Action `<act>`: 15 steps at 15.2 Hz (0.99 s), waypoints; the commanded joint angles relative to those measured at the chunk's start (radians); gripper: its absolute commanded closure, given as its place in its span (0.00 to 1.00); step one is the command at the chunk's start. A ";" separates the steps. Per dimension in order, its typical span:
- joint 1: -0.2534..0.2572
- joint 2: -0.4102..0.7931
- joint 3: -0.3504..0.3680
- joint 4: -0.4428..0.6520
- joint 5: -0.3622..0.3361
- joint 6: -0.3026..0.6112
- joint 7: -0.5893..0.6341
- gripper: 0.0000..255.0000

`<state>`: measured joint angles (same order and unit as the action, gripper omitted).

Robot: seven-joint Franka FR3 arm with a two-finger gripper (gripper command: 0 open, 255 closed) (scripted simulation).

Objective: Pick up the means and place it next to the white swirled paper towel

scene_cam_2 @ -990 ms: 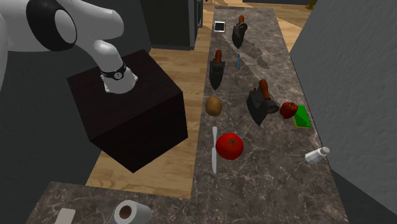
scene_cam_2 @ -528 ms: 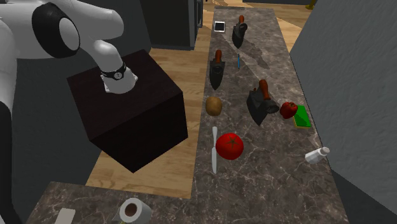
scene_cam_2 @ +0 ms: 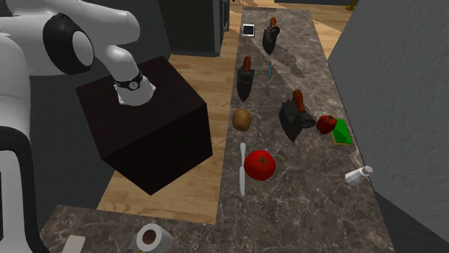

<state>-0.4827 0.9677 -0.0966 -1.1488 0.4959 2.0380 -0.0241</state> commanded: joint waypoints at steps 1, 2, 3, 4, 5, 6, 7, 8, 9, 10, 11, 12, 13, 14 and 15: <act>-0.001 0.016 0.002 0.001 0.003 0.015 -0.006 1.00; -0.001 0.025 0.004 0.003 0.004 0.021 -0.009 1.00; -0.002 0.035 0.005 0.006 0.006 0.027 -0.011 1.00; -0.002 0.044 0.006 0.009 0.007 0.033 -0.014 1.00; -0.003 0.053 0.007 0.012 0.008 0.039 -0.016 1.00; -0.003 0.063 0.008 0.015 0.009 0.045 -0.019 1.00; -0.004 0.072 0.009 0.020 0.010 0.050 -0.021 1.00; -0.004 0.082 0.010 0.024 0.011 0.056 -0.023 1.00; -0.005 0.093 0.012 0.029 0.012 0.061 -0.025 1.00; -0.005 0.103 0.013 0.034 0.013 0.066 -0.027 1.00; -0.006 0.114 0.014 0.040 0.014 0.071 -0.029 1.00; -0.006 0.125 0.015 0.046 0.015 0.076 -0.031 1.00; -0.007 0.136 0.016 0.052 0.016 0.080 -0.033 1.00; -0.008 0.143 0.017 0.056 0.016 0.083 -0.034 1.00; -0.008 0.143 0.017 0.057 0.016 0.083 -0.034 1.00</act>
<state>-0.4897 1.1078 -0.0803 -1.0919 0.5116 2.1174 -0.0559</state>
